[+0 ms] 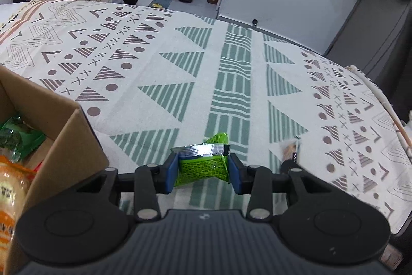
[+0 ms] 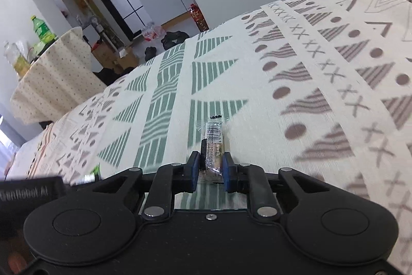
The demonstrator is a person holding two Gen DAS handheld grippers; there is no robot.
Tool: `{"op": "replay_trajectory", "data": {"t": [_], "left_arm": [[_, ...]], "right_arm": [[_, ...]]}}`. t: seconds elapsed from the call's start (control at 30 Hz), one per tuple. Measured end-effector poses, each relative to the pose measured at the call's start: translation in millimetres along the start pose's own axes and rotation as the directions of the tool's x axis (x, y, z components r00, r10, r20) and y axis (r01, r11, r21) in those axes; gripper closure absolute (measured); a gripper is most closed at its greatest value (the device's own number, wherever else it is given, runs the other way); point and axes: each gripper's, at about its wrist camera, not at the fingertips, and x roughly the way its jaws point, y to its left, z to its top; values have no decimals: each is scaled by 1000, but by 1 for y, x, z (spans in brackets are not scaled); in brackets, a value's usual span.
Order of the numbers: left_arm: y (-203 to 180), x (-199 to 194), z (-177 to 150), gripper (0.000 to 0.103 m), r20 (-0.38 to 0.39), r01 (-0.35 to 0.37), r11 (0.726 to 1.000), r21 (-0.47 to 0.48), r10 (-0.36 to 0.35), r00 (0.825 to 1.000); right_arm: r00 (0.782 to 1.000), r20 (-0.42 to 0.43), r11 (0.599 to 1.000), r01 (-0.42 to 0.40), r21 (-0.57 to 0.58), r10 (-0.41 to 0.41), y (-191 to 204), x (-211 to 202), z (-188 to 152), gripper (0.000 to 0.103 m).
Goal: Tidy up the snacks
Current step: 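Close the left gripper on the green packet while the right gripper grasps the clear wrapped snack, then carry the green packet and clear snack over the cardboard box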
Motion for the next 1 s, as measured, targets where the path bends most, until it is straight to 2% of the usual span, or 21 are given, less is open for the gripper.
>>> {"op": "replay_trajectory", "data": {"t": [0.2,0.33,0.57,0.83,1.0], "left_arm": [[5,-25,-14,62,-8,16,1000,-7,-16,1000],[7,-42,-19,62,-13,34,999,-16,-34,999],[0,-79,-27,62,34,63,998,7,-63,997],[5,-120,-47,62,60,100,995,-7,-100,993],[10,-144,-49,62,99,119,993,-7,-117,988]], "right_arm": [[1000,-1,999,28,-15,-28,-2,-29,-8,84],[999,14,998,30,52,-30,-13,-58,-16,84],[999,13,994,47,104,-48,-24,-103,-40,84],[998,50,993,32,113,-38,-12,-141,-48,84],[997,71,991,24,128,-34,-6,-170,-55,84]]}}
